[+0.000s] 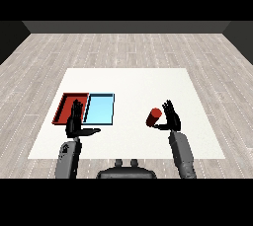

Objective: Pick the red can and put it in the red box

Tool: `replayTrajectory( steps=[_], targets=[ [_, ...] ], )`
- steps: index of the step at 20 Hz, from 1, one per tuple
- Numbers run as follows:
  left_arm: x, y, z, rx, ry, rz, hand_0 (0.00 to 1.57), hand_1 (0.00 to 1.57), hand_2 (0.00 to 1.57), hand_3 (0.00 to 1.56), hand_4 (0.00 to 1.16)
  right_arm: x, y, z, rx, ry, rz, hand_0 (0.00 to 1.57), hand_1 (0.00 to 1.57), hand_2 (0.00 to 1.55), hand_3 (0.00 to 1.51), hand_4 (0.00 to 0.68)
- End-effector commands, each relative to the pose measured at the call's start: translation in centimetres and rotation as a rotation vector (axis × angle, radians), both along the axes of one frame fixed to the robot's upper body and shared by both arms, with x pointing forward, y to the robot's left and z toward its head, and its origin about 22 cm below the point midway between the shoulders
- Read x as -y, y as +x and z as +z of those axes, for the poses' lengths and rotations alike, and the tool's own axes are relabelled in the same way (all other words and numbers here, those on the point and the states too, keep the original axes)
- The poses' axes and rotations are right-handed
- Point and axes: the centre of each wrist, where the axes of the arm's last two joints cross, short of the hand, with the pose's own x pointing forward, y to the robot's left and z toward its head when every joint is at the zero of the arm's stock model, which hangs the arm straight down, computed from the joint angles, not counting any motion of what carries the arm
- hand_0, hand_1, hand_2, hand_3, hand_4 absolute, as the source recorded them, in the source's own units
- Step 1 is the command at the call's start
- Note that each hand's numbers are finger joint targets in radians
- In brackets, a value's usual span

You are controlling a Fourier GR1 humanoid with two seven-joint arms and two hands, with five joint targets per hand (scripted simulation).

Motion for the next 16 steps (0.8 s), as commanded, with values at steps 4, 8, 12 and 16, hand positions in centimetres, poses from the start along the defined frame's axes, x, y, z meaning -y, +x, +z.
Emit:
replayTrajectory(
  steps=[4,8,12,16],
  targets=[
    [-1.7,0.9,0.8,0.008,0.003,0.017,0.00,0.00,0.00,0.00,0.00,-1.3,-0.2,-1.3,-0.008,0.053,-0.006,0.00,0.00,0.00,0.00,0.000],
    [-2.6,2.1,0.7,0.021,-0.003,-0.007,0.00,0.00,0.00,0.00,0.00,-2.2,0.2,-1.0,-0.020,0.021,-0.018,0.00,0.00,0.00,0.00,0.000],
    [-0.4,-0.2,1.0,0.023,0.001,0.015,0.00,0.00,0.00,0.00,0.00,-1.8,1.7,-3.0,-0.025,0.039,-0.002,0.00,0.00,0.00,0.00,0.000],
    [-1.5,0.5,0.3,0.001,0.006,0.004,0.00,0.00,0.00,0.00,0.00,-2.6,1.5,-2.4,-0.027,0.062,0.008,0.00,0.00,0.00,0.00,0.000]
  ],
)
